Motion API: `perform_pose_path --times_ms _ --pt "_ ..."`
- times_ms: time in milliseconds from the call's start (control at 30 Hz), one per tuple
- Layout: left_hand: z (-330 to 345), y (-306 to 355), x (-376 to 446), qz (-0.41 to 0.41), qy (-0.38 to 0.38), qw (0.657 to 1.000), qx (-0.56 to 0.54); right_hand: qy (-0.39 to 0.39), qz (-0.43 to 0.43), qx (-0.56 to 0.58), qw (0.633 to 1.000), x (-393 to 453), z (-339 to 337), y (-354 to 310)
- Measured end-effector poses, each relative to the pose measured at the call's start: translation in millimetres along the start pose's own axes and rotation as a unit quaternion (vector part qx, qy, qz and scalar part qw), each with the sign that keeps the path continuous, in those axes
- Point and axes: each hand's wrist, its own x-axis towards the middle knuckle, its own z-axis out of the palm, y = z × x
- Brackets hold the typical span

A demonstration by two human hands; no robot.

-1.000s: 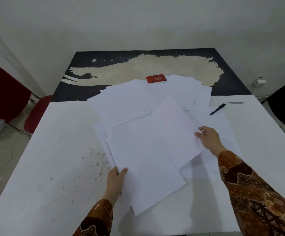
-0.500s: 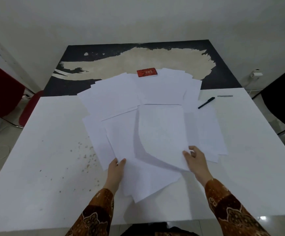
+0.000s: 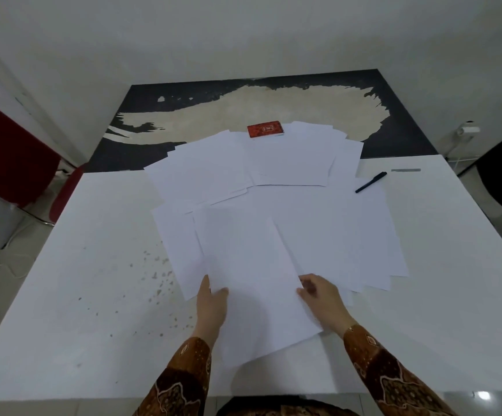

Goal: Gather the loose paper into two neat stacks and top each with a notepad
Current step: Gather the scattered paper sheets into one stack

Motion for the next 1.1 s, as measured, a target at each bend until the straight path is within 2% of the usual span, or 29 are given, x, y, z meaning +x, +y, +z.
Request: perform_pose_path --times_ms 67,133,200,267,367,467,567,633,700,767,833,933,1033,1100 --pt "0 2 2 -0.001 0.003 1.0 0.0 0.093 0.032 -0.063 0.993 15 -11 4" --pt "-2 3 1 0.016 0.006 1.0 0.009 0.16 0.112 -0.128 0.972 29 -27 7" --pt "-3 2 1 0.026 0.005 1.0 0.012 0.171 0.189 -0.138 0.957 38 -42 7" --pt "-2 5 -1 0.033 0.006 0.999 0.008 0.17 0.223 -0.141 0.95 43 -48 9" --pt "2 7 -7 0.031 0.004 0.999 0.007 0.182 0.213 -0.185 0.942 45 -45 9" --pt "6 3 -10 0.023 0.009 1.0 -0.001 0.195 0.19 -0.178 0.946 46 -45 10" --pt "8 0 -13 0.019 0.013 1.0 0.001 0.201 0.165 -0.116 0.959 50 -46 11" --pt "10 -3 -14 0.014 0.013 1.0 -0.002 0.214 0.156 -0.019 0.964 52 -46 11" --pt "9 -5 -14 0.011 0.018 1.0 0.001 0.231 0.169 0.101 0.953 52 -49 11" --pt "8 -7 -13 0.007 0.024 1.0 0.003 0.23 0.183 0.169 0.941 53 -57 13" --pt "6 -7 -13 0.005 0.028 1.0 0.005 0.198 0.184 0.218 0.938 56 -66 15" --pt "2 -9 -10 0.004 0.035 0.999 0.007 0.16 0.19 0.321 0.914 61 -81 14" --pt "-4 -8 -5 0.003 0.038 0.999 0.016 0.138 0.184 0.379 0.896 56 -91 1" --pt "-11 -6 -2 -0.01 0.049 0.999 0.009 0.17 0.166 0.394 0.888 51 -93 -7"
